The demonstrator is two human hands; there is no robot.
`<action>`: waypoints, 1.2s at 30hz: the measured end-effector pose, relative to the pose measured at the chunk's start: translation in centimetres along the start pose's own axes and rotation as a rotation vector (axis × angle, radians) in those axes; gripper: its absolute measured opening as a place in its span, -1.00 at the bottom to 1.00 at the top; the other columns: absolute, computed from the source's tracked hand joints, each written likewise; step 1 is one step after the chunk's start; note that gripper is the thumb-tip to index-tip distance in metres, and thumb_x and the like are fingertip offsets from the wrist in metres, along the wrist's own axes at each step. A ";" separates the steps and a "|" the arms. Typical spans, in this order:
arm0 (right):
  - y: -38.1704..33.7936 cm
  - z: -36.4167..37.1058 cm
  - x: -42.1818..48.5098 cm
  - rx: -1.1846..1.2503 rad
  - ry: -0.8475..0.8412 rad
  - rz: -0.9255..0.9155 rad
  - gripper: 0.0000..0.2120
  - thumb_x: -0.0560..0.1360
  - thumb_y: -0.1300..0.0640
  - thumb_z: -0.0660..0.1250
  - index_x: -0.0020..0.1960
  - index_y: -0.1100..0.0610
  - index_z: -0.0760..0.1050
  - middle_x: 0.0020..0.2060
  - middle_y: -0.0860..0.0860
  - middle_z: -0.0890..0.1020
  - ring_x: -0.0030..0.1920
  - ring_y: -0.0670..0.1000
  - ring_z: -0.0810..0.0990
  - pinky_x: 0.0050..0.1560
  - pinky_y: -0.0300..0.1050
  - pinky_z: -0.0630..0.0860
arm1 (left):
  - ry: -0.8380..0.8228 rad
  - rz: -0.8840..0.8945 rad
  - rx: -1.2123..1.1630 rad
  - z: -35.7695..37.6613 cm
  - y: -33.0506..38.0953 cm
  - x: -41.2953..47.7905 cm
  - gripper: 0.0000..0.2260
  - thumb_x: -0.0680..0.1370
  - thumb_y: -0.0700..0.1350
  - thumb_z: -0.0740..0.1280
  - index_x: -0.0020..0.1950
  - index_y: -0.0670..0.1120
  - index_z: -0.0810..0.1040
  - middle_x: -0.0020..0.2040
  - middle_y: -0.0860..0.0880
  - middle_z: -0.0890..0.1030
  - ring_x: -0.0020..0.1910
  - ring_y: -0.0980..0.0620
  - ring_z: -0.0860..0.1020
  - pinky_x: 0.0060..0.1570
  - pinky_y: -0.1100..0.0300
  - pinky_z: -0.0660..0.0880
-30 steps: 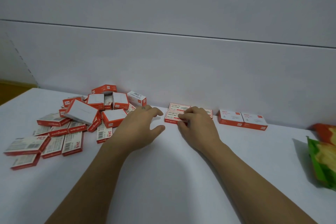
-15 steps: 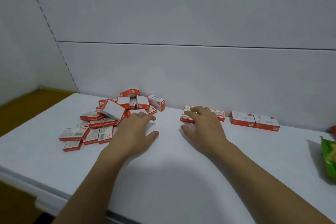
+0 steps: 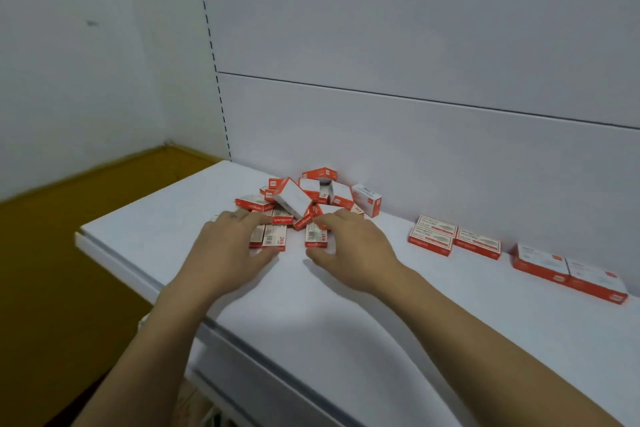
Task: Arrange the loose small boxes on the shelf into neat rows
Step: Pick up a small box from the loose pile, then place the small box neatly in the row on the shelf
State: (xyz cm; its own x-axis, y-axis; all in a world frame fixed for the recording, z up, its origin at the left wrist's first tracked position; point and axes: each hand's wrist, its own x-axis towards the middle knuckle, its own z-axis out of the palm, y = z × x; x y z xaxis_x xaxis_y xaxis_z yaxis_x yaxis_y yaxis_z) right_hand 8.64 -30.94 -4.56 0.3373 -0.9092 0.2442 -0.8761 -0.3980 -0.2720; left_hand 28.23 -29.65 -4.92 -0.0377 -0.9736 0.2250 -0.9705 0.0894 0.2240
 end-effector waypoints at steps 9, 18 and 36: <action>-5.0 5.0 3.7 -0.153 -0.178 -0.078 -0.41 0.53 -0.24 0.14 0.47 0.02 0.24 0.41 0.02 0.36 0.39 0.09 0.31 0.34 0.06 0.32 | -0.001 -0.070 0.003 -0.8 -3.4 -0.9 -0.51 0.51 0.24 0.25 0.40 0.13 0.34 0.39 0.10 0.40 0.35 0.06 0.31 0.31 0.09 0.27; -5.4 5.6 4.2 -0.095 -0.123 0.038 -0.63 0.51 -0.20 0.22 0.12 0.05 0.53 0.10 -0.01 0.51 0.02 -0.01 0.51 -0.03 -0.12 0.48 | -0.067 -0.061 -0.013 0.2 -4.4 -1.0 -0.54 0.53 0.24 0.20 0.41 0.17 0.30 0.45 0.12 0.31 0.41 0.07 0.24 0.38 0.08 0.18; -1.6 1.8 1.0 0.106 -0.056 0.029 -0.47 0.38 0.03 0.44 0.29 -0.09 0.34 0.16 -0.07 0.49 0.19 -0.04 0.39 0.07 -0.09 0.49 | -0.078 0.081 -0.109 0.7 0.0 -0.9 -0.45 0.50 0.21 0.29 0.45 0.20 0.20 0.47 0.13 0.27 0.44 0.06 0.20 0.41 0.02 0.16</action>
State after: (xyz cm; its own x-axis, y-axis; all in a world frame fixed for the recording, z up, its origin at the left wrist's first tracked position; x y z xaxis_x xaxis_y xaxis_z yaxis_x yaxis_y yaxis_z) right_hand 10.98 -31.43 -5.52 0.3336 -0.9247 0.1836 -0.8453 -0.3796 -0.3759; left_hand 28.10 -28.91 -5.74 -0.1375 -0.9752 0.1734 -0.9319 0.1867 0.3109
